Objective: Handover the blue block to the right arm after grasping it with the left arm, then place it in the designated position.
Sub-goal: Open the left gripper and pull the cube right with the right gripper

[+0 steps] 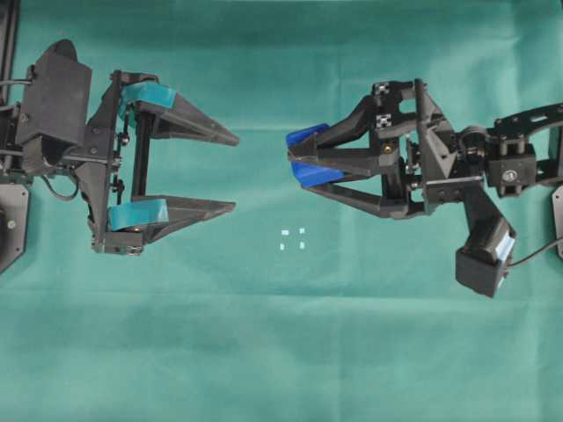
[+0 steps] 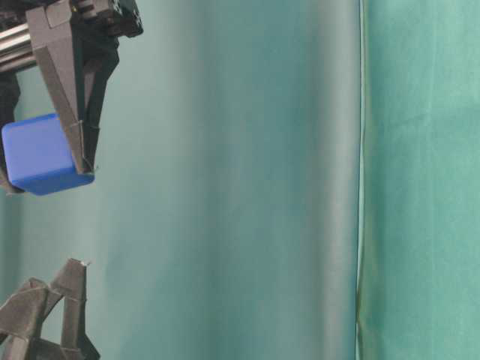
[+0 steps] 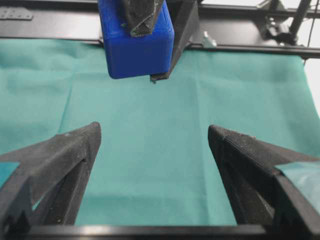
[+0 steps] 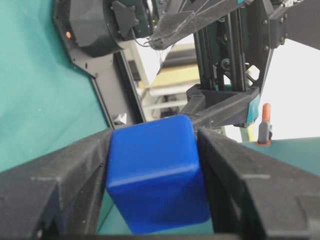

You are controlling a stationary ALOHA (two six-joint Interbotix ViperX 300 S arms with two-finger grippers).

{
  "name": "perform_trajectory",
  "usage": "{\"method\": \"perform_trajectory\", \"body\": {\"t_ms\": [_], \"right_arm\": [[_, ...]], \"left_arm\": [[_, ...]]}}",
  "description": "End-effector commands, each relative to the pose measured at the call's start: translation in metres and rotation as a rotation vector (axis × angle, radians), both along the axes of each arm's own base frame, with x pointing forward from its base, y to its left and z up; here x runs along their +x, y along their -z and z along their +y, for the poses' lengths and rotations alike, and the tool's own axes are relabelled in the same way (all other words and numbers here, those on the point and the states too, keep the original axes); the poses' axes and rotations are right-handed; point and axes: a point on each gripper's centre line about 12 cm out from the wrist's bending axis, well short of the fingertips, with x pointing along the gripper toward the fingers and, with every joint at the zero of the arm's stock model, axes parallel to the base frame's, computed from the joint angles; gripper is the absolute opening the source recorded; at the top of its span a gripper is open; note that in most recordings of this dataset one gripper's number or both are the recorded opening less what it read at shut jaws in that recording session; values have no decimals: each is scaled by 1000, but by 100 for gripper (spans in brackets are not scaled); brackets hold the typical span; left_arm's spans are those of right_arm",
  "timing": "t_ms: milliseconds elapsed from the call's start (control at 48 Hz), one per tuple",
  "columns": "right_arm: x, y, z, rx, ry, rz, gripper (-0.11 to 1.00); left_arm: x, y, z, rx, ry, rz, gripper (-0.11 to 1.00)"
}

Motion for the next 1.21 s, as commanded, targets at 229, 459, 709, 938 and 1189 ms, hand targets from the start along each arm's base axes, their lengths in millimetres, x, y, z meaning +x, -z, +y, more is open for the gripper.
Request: {"method": "perform_trajectory", "body": {"t_ms": [229, 459, 709, 938, 1189], "right_arm": [[-2, -12, 1, 181, 29, -31, 57], [-2, -11, -1, 462, 95, -15, 57], [-3, -9, -3, 789, 178, 2, 57], [-3, -8, -4, 1054, 241, 10, 57], [-3, -8, -3, 1263, 282, 12, 57]], "left_arm": [[-1, -10, 1, -1, -2, -29, 99], [0, -9, 0, 1, -1, -28, 99], [0, -9, 0, -1, -2, -28, 99], [0, -10, 0, 1, -1, -29, 99], [0, -9, 0, 1, -1, -28, 99]]}}
